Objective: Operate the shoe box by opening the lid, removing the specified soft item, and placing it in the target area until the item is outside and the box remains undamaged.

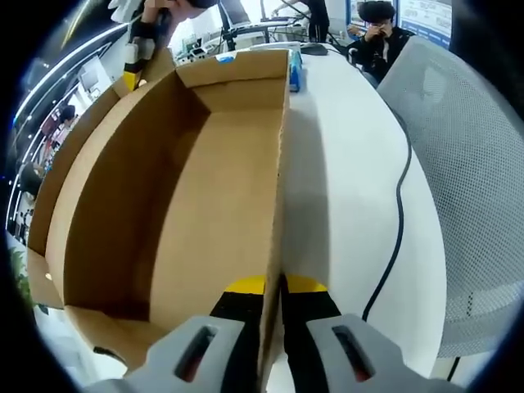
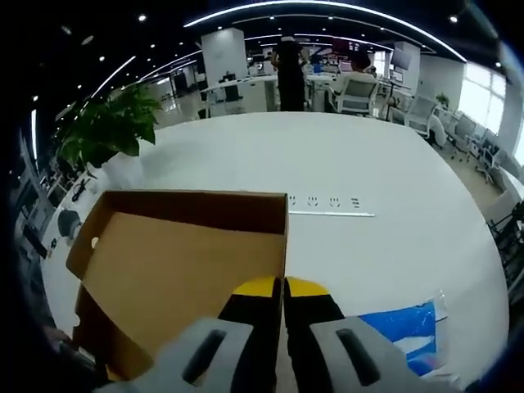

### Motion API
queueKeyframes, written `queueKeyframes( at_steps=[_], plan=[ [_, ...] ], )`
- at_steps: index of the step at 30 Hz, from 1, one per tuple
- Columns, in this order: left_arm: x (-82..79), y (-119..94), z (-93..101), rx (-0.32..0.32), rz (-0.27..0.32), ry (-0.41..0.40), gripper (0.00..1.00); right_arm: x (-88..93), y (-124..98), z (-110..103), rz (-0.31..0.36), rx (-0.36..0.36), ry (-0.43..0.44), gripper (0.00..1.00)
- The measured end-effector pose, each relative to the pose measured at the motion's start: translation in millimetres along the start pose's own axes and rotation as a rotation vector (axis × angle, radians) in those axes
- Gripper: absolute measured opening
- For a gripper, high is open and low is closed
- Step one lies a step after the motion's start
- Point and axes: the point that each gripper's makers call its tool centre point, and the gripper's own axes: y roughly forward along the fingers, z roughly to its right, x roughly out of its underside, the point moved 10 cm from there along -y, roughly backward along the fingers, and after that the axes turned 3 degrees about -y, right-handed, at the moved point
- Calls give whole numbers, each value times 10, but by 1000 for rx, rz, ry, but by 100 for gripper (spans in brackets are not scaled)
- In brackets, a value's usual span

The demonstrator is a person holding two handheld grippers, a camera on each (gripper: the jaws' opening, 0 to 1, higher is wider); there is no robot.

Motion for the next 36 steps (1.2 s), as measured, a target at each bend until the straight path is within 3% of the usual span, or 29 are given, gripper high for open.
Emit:
queueKeyframes(
  at_steps=[9, 13, 15, 25, 28, 36],
  plan=[
    [0, 1, 5, 0, -2, -1, 4, 12, -99, -13, 8, 5, 12, 0],
    [3, 2, 4, 0, -2, -1, 4, -11, -127, -8, 8, -3, -50, 0],
    [6, 2, 3, -2, -1, 0, 4, -76, -116, 24, -11, -8, -136, 0],
    [13, 0, 1, -1, 0, 2, 4, -109, -143, 101, -9, -9, -155, 0],
    [10, -1, -6, 3, -2, 1, 4, -138, -157, 98, -16, -19, -247, 0],
    [8, -4, -5, 2, -2, 5, 4, -127, -280, 101, -9, -23, -218, 0]
  ],
)
